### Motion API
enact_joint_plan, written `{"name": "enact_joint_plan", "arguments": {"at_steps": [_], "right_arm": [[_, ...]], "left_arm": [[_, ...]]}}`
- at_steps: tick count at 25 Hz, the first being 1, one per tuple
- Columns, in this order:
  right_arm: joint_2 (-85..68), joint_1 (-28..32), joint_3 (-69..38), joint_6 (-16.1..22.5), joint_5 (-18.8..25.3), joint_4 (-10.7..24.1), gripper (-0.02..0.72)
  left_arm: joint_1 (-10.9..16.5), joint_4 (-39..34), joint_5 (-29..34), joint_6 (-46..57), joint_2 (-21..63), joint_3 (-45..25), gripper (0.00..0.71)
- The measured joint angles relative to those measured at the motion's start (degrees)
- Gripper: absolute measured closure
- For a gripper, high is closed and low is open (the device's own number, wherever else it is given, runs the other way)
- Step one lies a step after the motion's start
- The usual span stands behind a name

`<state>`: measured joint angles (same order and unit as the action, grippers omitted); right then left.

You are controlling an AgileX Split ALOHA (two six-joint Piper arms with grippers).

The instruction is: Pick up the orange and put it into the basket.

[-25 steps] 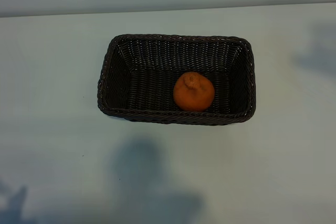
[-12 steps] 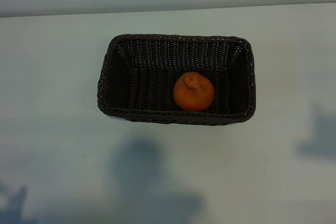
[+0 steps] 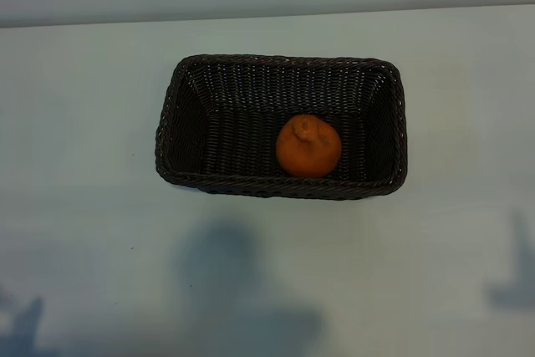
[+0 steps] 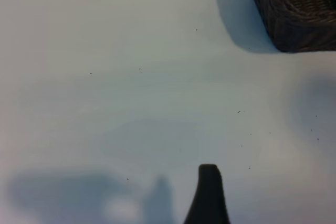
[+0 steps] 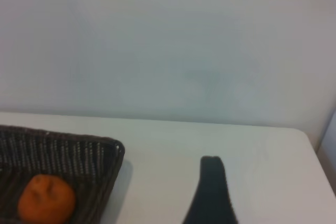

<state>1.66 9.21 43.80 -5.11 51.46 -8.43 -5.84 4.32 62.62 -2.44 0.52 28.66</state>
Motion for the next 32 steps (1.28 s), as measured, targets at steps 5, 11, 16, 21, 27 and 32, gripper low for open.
{"name": "enact_joint_plan", "arguments": {"at_steps": [5, 11, 16, 21, 27, 32], "right_arm": [[-2.17, -0.12, -4.34, 0.02, 4.56, 0.90, 0.166], [-2.17, -0.12, -9.04, 1.07, 8.54, 3.13, 0.166], [-2.12, -0.12, -14.47, 3.56, 8.99, 4.77, 0.166], [-2.12, -0.12, -15.09, 5.11, 9.71, 6.13, 0.166], [-2.12, -0.12, -15.81, 5.69, 9.78, 7.07, 0.166], [-2.12, -0.12, -15.81, 5.72, 9.73, 7.07, 0.166]], "left_arm": [[0.00, 0.00, 0.00, 0.00, 0.00, 0.00, 0.122], [0.00, 0.00, 0.00, 0.00, 0.00, 0.00, 0.122], [0.00, 0.00, 0.00, 0.00, 0.00, 0.00, 0.122], [0.00, 0.00, 0.00, 0.00, 0.00, 0.00, 0.122], [0.00, 0.00, 0.00, -0.05, 0.00, 0.00, 0.122], [0.00, 0.00, 0.00, -0.22, 0.00, 0.00, 0.122]]}}
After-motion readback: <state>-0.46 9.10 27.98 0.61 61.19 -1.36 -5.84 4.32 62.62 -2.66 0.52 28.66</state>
